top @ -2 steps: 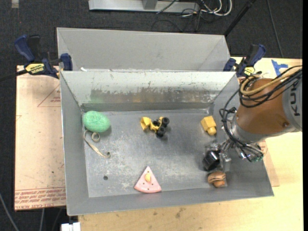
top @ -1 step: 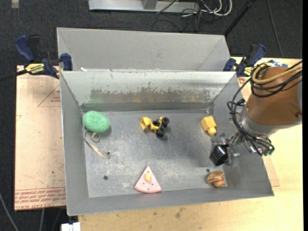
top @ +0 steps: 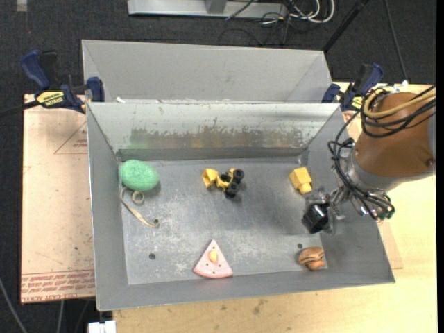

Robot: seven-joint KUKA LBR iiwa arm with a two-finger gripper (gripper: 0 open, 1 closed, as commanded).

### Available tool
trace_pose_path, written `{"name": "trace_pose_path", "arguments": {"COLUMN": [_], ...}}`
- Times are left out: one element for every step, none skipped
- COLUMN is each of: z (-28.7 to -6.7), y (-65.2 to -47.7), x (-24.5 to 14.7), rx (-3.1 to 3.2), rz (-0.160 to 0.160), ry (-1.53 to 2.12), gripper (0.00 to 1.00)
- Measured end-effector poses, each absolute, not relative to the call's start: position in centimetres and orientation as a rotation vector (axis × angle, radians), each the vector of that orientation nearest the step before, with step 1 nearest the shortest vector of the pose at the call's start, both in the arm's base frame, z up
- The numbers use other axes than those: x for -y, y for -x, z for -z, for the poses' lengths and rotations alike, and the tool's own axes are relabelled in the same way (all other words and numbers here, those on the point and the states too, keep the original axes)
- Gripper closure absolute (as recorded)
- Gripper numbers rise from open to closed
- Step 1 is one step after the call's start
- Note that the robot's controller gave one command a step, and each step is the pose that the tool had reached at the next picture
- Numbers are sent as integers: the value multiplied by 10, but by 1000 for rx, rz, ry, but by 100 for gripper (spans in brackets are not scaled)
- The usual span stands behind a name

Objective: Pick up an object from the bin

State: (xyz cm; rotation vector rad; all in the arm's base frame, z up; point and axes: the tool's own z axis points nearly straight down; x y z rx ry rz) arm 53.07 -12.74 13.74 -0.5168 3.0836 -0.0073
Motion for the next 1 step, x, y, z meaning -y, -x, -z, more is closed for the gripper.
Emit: {"name": "trace_pose_path", "arguments": {"z": [-114], "y": [-516], "x": [127], "rx": [-3099], "rz": [-7], "ry": [541], "gripper": [100]}}
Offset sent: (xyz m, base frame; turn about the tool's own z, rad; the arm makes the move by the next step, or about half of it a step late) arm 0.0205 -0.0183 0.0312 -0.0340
